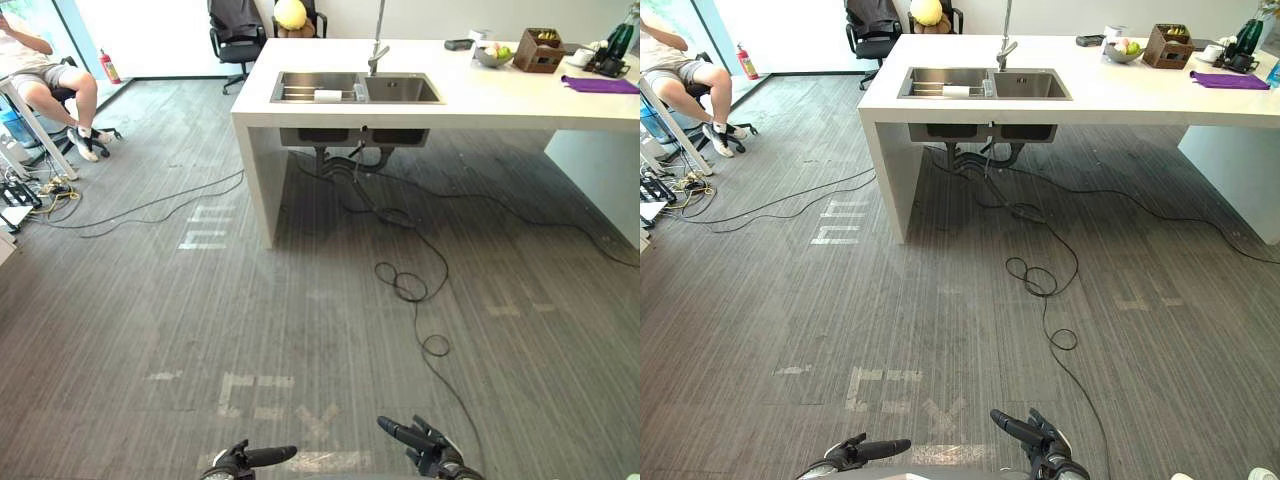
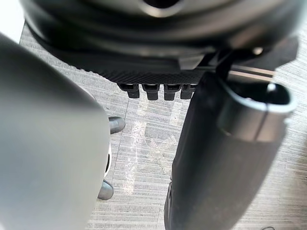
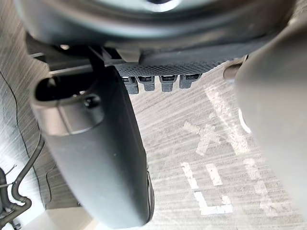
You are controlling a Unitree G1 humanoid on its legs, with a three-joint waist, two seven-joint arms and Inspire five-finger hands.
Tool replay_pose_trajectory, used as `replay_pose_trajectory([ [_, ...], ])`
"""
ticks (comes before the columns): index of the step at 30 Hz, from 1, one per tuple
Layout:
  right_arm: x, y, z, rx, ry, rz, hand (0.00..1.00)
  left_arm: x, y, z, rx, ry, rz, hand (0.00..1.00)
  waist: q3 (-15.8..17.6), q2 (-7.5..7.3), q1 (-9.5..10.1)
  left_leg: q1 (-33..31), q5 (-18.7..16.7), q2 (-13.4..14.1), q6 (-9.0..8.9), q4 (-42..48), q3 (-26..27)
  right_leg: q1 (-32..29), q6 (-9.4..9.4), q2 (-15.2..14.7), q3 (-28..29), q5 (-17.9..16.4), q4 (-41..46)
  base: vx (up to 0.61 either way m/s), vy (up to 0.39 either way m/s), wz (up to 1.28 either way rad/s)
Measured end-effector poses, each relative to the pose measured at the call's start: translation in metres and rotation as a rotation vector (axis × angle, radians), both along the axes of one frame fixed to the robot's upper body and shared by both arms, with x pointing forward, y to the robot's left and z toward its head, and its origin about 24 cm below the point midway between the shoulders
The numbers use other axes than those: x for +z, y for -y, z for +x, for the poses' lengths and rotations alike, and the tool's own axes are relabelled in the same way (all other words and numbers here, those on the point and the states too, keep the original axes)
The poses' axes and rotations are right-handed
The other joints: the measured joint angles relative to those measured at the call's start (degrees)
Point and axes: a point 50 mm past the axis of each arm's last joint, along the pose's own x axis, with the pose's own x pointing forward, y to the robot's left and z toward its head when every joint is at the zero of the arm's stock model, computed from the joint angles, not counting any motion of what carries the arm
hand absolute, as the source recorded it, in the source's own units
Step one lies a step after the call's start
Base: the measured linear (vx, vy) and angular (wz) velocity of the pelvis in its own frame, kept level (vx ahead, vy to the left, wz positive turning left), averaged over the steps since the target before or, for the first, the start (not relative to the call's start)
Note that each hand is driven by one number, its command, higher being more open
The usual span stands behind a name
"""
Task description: Walk over to the sink, pick up the cup, carry it to the dishwasher, place the cup inside the dishwasher, then close the dishwasher door
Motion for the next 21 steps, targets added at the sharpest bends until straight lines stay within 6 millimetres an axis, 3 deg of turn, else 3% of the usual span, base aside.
replay_pose_trajectory([
  [9,-0.002,0.000,-0.001,-0.042,-0.009,-0.007,1.00,0.001,-0.004,0.005,-0.011,0.030,0.026,1.00,0.1,-0.33,-0.10,0.3,0.0,-0.3,0.44,0.0,1.1,0.5,0.02,0.2,1.4,1.4,-1.3,0.05,0.024,-0.06],
  [13,0.001,-0.003,0.010,-0.008,0.000,0.003,1.00,0.003,-0.001,0.010,-0.066,0.031,0.039,1.00,0.3,-0.17,-0.06,0.4,-0.1,0.3,0.19,0.0,3.4,-1.2,0.21,0.1,3.0,1.0,1.1,-0.02,0.024,-0.24],
  [15,0.004,-0.003,0.020,-0.003,0.017,0.016,1.00,0.005,-0.003,0.017,-0.078,0.049,0.052,1.00,0.6,-0.29,0.01,-0.4,-0.6,0.4,0.44,0.0,4.3,-5.0,-0.07,-1.3,3.3,-2.2,7.7,-0.06,0.044,-0.25],
  [17,0.008,-0.001,0.028,-0.046,0.040,0.021,1.00,0.009,0.004,0.028,-0.089,0.077,0.031,1.00,0.7,-0.84,0.44,-0.4,-1.5,-0.4,1.45,0.0,5.6,-9.8,1.50,-4.6,2.9,-6.0,17.8,-0.05,0.059,-0.18],
  [21,0.014,0.007,0.045,-0.080,0.067,-0.010,1.00,0.017,0.014,0.050,-0.103,0.134,-0.002,1.00,1.1,-1.28,0.78,-0.4,-2.1,-1.6,2.62,0.6,5.9,-19.0,-0.05,-11.3,2.5,-5.3,38.0,-0.03,0.069,-0.01],
])
